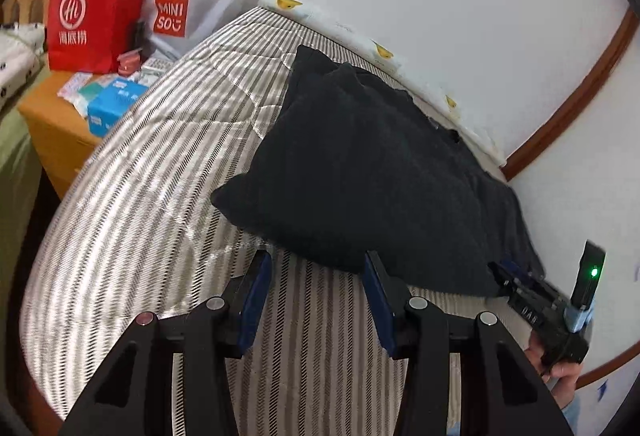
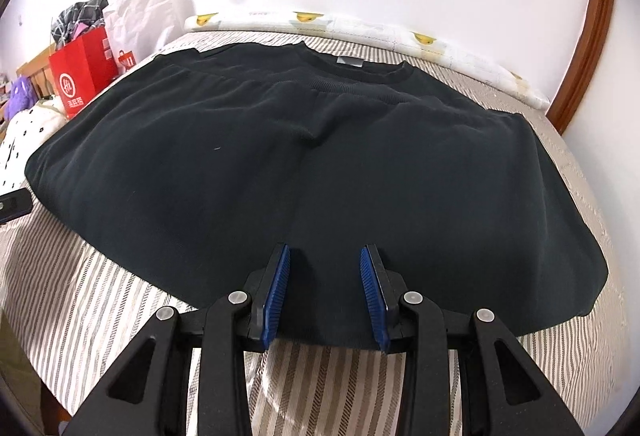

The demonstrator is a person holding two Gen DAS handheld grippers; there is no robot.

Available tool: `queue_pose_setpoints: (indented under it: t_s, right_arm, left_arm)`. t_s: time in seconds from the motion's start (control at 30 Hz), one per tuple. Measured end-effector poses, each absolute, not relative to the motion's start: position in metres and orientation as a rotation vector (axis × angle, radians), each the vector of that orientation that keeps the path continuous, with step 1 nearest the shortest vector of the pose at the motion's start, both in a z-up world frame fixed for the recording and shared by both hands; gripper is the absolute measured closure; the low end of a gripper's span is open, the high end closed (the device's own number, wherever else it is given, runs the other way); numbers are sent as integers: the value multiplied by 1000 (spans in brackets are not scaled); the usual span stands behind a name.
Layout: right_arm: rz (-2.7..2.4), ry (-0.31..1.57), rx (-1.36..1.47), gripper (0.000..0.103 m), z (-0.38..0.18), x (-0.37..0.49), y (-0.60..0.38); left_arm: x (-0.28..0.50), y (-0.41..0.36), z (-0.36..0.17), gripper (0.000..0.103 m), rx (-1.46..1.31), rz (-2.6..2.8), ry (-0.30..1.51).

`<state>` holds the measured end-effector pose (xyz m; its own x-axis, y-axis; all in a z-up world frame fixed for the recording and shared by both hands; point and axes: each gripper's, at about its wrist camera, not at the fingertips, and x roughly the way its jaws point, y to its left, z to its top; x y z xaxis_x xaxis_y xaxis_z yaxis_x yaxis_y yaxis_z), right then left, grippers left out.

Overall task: Fold small clothes
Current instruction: 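Grasp the black bundle edge with the left tool and lift it over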

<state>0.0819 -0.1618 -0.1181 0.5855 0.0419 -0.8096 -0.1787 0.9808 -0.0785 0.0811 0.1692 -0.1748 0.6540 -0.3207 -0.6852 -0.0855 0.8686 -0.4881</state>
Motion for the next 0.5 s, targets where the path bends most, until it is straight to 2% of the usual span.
queue_pose_setpoints:
  t_s: [0.13, 0.2, 0.5]
  right_arm:
    - [141, 944, -152, 66, -117, 82, -165]
    - [136, 950, -159, 66, -117, 82, -165]
    - [100, 960, -164, 66, -108, 85, -168]
  left_arm:
    - [86, 173, -183, 57, -587, -151, 838]
    - [87, 176, -187, 51, -627, -161, 816]
    - [103, 180, -191, 49, -683, -167, 796]
